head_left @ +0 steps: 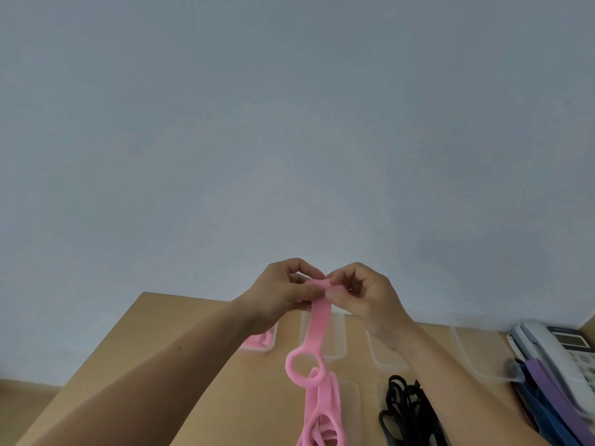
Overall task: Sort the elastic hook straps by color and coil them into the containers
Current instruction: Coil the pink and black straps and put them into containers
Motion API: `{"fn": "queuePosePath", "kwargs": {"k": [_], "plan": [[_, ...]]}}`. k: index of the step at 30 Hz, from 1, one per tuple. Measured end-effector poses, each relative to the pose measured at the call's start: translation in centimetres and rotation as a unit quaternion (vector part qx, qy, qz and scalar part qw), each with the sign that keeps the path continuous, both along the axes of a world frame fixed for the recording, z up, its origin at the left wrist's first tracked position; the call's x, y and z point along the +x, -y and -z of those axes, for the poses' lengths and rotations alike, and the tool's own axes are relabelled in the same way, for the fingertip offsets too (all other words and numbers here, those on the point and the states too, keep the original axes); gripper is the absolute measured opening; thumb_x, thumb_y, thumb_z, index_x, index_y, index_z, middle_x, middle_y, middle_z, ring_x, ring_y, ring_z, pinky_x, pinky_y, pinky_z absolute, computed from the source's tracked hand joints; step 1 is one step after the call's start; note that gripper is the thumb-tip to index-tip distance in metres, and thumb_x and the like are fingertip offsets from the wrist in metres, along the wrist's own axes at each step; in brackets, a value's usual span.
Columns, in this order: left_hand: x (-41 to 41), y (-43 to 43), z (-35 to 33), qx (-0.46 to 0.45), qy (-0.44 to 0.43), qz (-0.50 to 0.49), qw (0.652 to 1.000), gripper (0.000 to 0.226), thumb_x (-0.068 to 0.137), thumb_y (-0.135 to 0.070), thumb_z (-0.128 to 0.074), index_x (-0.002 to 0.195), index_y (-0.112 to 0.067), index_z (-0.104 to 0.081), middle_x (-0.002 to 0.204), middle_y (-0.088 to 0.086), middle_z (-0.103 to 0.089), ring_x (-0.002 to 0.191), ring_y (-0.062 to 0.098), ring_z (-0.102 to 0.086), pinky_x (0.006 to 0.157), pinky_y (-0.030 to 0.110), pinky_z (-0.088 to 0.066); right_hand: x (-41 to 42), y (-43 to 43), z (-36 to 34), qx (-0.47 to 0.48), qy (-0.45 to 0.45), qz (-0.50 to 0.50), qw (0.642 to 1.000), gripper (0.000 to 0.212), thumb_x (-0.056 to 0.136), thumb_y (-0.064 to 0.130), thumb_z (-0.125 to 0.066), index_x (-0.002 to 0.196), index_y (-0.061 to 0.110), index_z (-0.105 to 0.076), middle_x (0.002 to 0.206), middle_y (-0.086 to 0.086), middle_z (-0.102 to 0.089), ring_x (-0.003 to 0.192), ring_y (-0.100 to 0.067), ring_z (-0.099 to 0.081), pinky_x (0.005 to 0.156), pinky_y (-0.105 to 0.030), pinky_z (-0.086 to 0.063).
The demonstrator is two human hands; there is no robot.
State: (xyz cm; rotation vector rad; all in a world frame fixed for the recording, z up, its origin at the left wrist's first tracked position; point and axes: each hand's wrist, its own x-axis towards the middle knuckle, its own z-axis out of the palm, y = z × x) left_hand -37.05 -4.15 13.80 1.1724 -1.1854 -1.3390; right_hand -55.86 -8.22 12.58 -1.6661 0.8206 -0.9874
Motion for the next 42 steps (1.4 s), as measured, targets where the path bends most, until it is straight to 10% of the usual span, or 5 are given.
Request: {"fn": "queuePosePath", "kwargs": {"k": [8,12,22,42], "plan": [[-0.2,0.2,0.3,-0.076,0.078,-0.014,0.994,0.021,0.08,-0.006,-0.076,0.097,-0.013,-0.066,0.101,0.009,-0.069,0.088,0.023,-0.072,0.079,0.032,-0.059,0.4,0.5,-0.5,0.07,-0.02,0.005,0.997,0.014,0.091,0.017,-0.069,0.096,0.004,-0.067,0.074,-0.011,-0.072,0.065,-0.022,-0.067,0.058,-0.031,-0.053],[0.0,0.1,0.4,-0.032,0.034,-0.033,0.998,0.045,0.071,-0.013,-0.08,0.111,-0.007,-0.059,0.109,0.017,-0.065,0.089,0.026,-0.072,0.076,0.035,-0.059,0.3,0.4,-0.8,0.033,0.008,0.027,0.999,0.01,0.086,0.011,-0.074,0.094,0.008,-0.068,0.07,-0.004,-0.071,0.06,-0.017,-0.065,0.056,-0.026,-0.051],[0.5,0.2,-0.8,0.069,-0.034,0.02,0.997,0.024,0.081,-0.022,-0.073,0.097,-0.007,-0.064,0.097,0.014,-0.066,0.081,0.033,-0.069,0.077,0.042,-0.059,0.5,0.3,-0.1,-0.006,-0.01,0.032,0.999,0.021,0.081,0.008,-0.079,0.091,0.023,-0.068,0.071,0.014,-0.065,0.064,-0.008,-0.057,0.065,-0.022,-0.051],[0.1,0.3,0.3,-0.06,0.04,-0.012,0.997,0.038,0.08,-0.005,-0.08,0.11,-0.013,-0.059,0.096,0.012,-0.068,0.095,0.033,-0.071,0.089,0.041,-0.058,0.6,0.8,-0.5,0.081,0.013,0.006,0.997,0.023,0.086,0.022,-0.075,0.093,0.002,-0.066,0.07,-0.008,-0.068,0.059,-0.018,-0.061,0.056,-0.029,-0.05]]}}
